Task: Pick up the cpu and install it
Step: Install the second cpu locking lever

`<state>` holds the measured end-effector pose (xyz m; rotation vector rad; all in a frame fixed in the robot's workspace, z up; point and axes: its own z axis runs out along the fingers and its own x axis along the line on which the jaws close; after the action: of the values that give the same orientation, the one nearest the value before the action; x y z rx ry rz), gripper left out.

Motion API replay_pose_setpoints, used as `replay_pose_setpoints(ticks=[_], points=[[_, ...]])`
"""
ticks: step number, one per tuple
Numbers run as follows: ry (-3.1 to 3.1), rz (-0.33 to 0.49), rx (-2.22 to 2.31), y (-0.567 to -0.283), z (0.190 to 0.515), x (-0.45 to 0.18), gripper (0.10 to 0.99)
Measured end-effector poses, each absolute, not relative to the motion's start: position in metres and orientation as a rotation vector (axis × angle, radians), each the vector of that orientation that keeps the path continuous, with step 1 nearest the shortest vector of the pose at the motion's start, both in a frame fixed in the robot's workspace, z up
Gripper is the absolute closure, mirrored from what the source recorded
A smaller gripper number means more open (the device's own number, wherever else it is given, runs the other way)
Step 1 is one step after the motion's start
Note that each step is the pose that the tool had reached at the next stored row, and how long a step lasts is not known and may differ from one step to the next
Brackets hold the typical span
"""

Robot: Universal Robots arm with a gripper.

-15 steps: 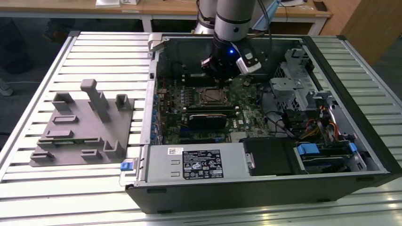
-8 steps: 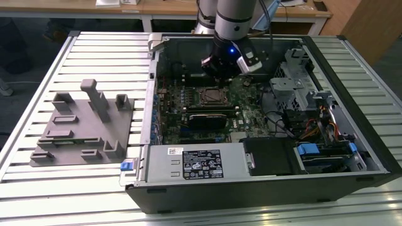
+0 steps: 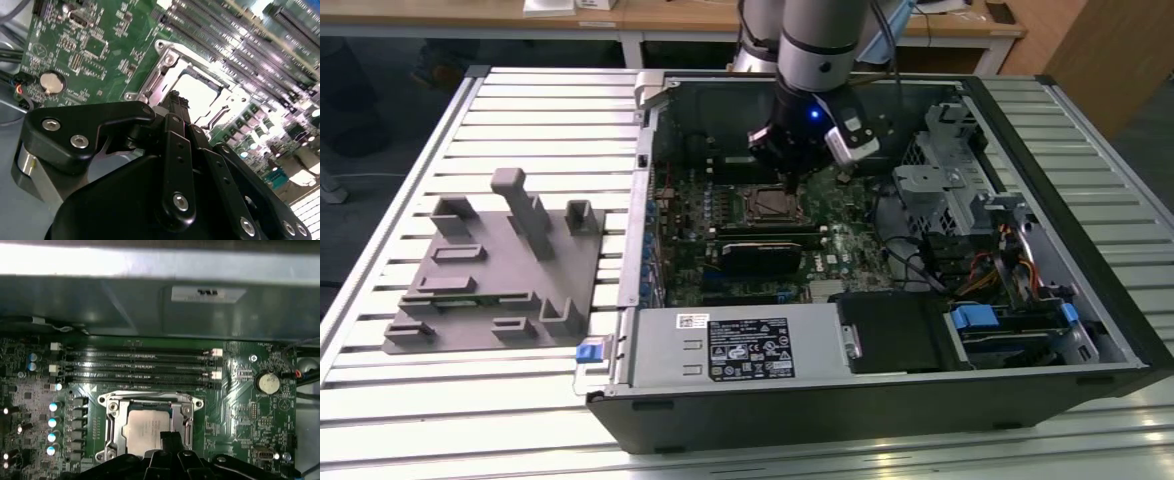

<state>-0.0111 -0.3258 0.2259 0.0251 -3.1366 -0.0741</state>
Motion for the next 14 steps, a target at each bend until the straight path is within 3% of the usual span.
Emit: replay_pose_setpoints(ticks=[14], points=[[-3.131,-0.074,0.025,-0.3363,0.2263,-0.011,0.98]])
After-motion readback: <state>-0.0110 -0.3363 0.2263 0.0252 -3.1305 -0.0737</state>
